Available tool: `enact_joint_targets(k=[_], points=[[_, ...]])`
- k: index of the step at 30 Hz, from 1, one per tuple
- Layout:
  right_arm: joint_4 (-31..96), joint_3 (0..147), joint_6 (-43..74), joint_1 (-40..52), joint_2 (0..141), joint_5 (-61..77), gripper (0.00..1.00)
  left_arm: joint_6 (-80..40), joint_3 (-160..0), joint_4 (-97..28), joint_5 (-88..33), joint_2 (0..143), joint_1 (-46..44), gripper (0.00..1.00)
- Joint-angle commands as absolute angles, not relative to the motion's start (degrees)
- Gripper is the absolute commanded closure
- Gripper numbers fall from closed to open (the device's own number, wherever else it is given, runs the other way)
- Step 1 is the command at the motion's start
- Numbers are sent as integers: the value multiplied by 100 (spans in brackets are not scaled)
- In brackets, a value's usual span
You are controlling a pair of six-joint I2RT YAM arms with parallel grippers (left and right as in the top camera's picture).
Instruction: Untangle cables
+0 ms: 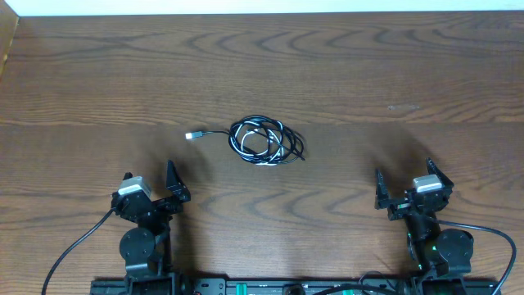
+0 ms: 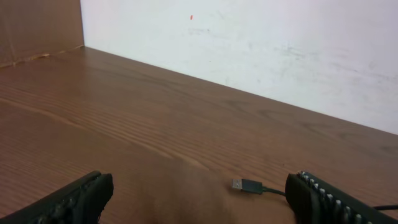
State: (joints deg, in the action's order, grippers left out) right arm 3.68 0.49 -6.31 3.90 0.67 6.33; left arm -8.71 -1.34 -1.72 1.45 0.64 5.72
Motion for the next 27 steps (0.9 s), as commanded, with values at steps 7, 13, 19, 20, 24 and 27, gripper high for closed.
enact_joint_targets(k=[7,13,19,20,24,27], points=[[388,32,-587,416,34,591,1,-755,-23,-384,305,60,543,6],[386,32,-587,416,34,593,1,-753,-23,-375,307,60,543,6],[388,32,-582,416,34,609,1,-753,-23,-379,351,60,543,6],[388,32,-582,416,34,613,1,-753,-23,-379,353,60,543,6],[388,32,-585,416,34,611,1,-755,-23,-379,346,60,543,5],[388,32,-585,416,34,613,1,-753,-23,-379,349,60,543,6]])
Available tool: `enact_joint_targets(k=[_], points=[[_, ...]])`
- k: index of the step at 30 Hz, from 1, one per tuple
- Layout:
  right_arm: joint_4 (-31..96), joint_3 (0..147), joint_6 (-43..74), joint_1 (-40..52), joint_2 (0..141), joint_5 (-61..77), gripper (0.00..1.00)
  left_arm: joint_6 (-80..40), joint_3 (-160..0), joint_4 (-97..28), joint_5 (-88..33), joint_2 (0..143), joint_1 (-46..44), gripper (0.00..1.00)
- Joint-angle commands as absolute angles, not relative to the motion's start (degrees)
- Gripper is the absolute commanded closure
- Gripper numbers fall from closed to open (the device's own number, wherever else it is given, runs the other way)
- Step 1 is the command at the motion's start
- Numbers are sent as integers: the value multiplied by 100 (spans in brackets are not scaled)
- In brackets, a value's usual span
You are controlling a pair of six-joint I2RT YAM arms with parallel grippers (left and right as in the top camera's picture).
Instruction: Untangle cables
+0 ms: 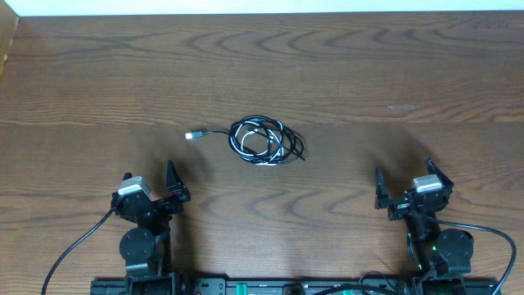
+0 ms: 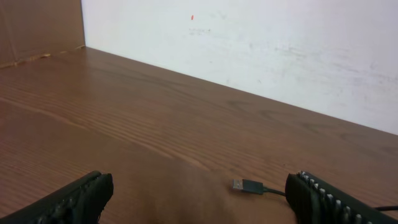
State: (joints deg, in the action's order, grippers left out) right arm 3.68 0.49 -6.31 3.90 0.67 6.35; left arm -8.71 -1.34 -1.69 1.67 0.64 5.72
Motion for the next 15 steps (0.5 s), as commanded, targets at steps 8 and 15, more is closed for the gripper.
enact_joint_targets(k=[8,15], points=[[388,32,-585,416,38,613,1,-753,-23,-377,346,60,543,5],[366,32,-582,416,38,668,1,-753,-143,-360,301,60,543,6]])
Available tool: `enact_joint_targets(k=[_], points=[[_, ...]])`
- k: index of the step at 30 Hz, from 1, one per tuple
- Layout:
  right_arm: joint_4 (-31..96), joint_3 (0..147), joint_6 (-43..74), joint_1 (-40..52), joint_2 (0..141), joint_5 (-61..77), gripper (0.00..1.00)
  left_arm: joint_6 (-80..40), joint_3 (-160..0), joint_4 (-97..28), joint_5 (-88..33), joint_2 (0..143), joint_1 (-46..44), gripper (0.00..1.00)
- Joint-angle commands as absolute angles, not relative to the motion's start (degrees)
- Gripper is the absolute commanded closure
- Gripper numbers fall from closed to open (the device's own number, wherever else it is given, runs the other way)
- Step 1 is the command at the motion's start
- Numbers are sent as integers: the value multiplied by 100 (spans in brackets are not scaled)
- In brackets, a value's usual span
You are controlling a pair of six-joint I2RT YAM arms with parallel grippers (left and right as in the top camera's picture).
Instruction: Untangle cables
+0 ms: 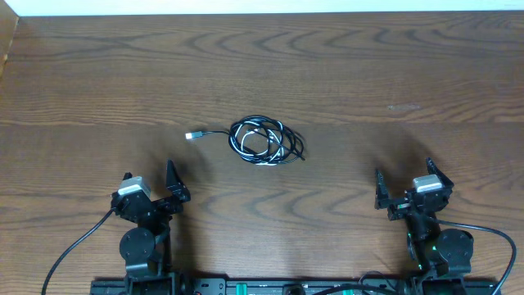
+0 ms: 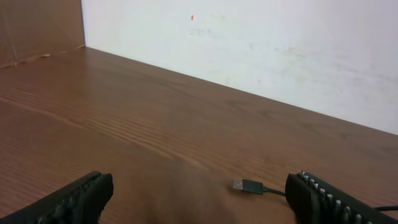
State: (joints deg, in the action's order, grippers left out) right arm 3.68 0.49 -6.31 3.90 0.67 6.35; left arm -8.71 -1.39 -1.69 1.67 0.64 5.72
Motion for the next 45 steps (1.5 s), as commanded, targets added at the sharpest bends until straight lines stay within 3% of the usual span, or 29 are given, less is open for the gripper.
enact_joint_targets(k=[1,28,45], points=[[362,32,-580,416,38,690,1,-753,-165,-357,301,60,543,6],[137,75,-480,416,38,593,1,-751,-576,-381,-91,126,543,6],[-113,408,-213,416,113,657,1,-451,-2550,-379,-108,2740,543,6]])
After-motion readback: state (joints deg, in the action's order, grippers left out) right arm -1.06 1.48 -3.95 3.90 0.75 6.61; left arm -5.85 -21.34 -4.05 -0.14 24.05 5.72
